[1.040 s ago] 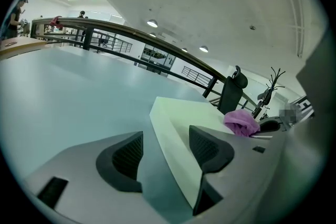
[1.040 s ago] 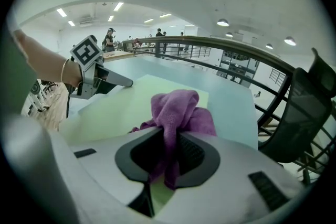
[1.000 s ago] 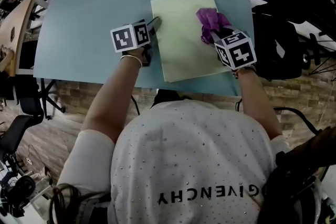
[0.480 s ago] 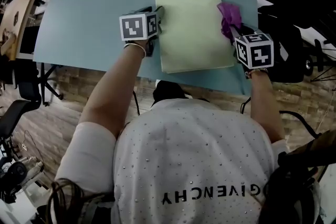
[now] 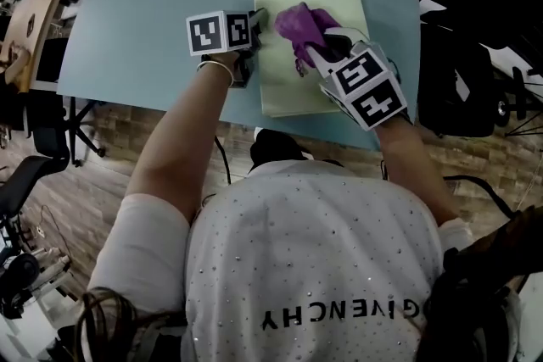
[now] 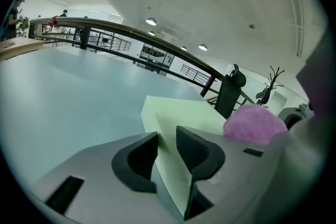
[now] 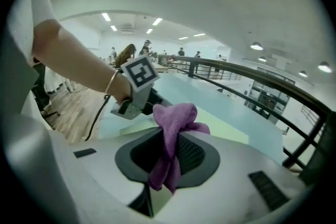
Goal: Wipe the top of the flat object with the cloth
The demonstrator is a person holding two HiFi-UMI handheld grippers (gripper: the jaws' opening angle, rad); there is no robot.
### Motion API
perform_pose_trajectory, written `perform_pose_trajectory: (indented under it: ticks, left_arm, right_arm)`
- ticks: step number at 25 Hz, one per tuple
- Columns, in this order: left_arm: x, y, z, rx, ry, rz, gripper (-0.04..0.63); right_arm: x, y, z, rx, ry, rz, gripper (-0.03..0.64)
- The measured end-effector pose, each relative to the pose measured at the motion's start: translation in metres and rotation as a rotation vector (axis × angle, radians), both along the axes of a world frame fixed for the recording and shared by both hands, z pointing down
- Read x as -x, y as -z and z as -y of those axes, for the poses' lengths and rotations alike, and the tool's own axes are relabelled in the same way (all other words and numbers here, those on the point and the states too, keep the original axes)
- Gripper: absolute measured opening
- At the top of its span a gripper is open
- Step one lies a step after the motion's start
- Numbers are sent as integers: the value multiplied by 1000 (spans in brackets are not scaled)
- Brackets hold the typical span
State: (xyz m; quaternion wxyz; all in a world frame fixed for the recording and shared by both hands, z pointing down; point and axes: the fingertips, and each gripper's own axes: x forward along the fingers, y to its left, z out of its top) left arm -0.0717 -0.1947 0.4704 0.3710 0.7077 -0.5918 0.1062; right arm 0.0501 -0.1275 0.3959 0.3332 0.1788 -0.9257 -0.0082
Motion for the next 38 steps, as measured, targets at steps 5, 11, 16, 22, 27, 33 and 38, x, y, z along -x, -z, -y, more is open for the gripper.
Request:
perform_pose_trajectory:
  ticks: [5,11,16,22,27,33,38]
  left_arm:
    - [-2,-3,2,15,-12,-17,121]
    - [1,-4,-1,4,-8,21,121]
    - [0,-3,1,18,-13,8,121]
    - [1,-1,0,4,8,-5,121]
    - [3,-1,-3,-10,22,4,121]
    - [3,-1,-2,-4,19,-2,121]
    - [-3,-2,-1,9,5,-8,123]
  right_arm:
    - [47,-23,-37,33,162,-32,63]
    - [70,-48,-40,-75,246,-83,63]
    - [65,-54,-34,-67,182,-160,60]
    - [49,-56,-23,7,140,-235,60]
    - [31,-57,-15,25,75,-218,60]
    - [6,-59,-3,64,-3,-203,60]
    - [-20,-62,6,98,-65,-181,60]
